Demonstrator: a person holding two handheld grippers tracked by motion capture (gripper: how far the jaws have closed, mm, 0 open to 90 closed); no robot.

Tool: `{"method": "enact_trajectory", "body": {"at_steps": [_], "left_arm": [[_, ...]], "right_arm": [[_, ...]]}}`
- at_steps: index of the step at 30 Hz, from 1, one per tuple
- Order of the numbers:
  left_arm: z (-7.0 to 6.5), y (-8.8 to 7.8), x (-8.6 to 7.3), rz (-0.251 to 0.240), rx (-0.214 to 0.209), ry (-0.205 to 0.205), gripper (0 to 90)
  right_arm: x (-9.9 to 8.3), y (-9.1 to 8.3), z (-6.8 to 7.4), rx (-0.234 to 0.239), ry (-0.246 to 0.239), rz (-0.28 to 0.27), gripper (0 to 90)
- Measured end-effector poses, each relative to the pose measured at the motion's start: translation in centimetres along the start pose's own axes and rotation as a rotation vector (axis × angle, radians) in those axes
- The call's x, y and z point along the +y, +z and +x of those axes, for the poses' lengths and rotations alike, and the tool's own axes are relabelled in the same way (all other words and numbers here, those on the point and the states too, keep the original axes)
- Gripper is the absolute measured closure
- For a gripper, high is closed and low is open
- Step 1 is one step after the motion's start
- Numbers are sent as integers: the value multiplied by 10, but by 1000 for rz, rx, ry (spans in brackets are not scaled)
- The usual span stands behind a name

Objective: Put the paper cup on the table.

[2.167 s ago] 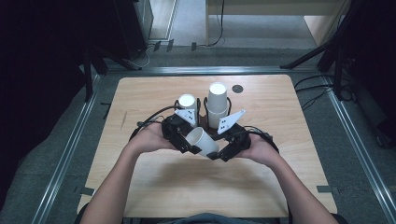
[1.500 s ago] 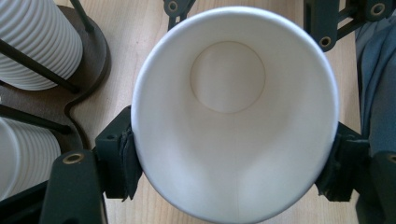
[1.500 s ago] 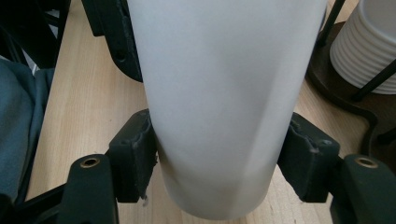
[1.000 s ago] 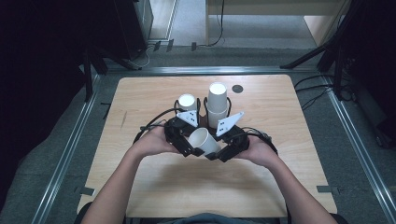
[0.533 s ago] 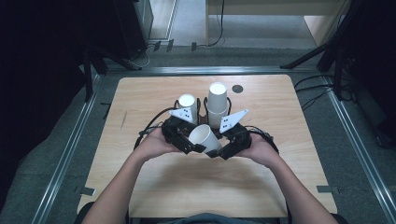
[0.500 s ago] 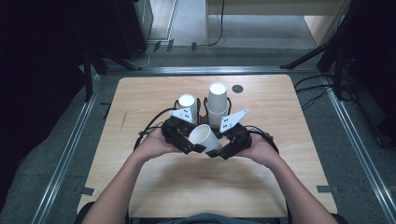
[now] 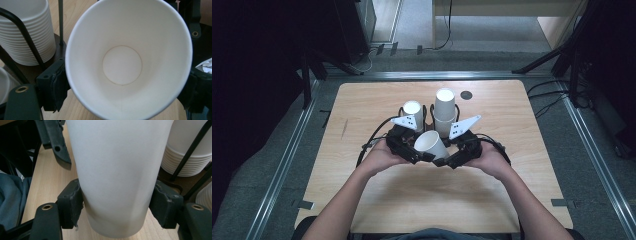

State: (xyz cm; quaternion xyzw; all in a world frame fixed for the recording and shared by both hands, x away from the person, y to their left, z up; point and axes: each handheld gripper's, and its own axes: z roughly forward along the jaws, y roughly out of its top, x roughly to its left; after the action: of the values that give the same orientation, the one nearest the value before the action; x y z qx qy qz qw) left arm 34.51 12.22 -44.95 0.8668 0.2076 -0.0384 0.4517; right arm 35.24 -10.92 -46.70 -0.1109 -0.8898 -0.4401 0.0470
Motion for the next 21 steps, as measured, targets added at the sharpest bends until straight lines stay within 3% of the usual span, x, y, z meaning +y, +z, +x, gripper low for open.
{"method": "enact_trajectory", "body": {"at_steps": [3, 10, 13, 19, 21], "left_arm": [[0, 1, 1, -4, -18, -7, 129], [-1, 3, 1, -24, -15, -7, 140], [-2, 3, 1, -42, -25, 1, 191], [-2, 6, 0, -24, -56, -6, 260], [-4, 6, 1, -24, -48, 9, 296]], "right_arm": [[0, 0, 0, 6, 3, -4, 328], [0, 0, 0, 26, 17, -16, 328], [-1, 1, 0, 32, 17, -10, 328], [-2, 4, 0, 41, 19, 9, 331], [-2, 4, 0, 42, 20, 9, 333]]}}
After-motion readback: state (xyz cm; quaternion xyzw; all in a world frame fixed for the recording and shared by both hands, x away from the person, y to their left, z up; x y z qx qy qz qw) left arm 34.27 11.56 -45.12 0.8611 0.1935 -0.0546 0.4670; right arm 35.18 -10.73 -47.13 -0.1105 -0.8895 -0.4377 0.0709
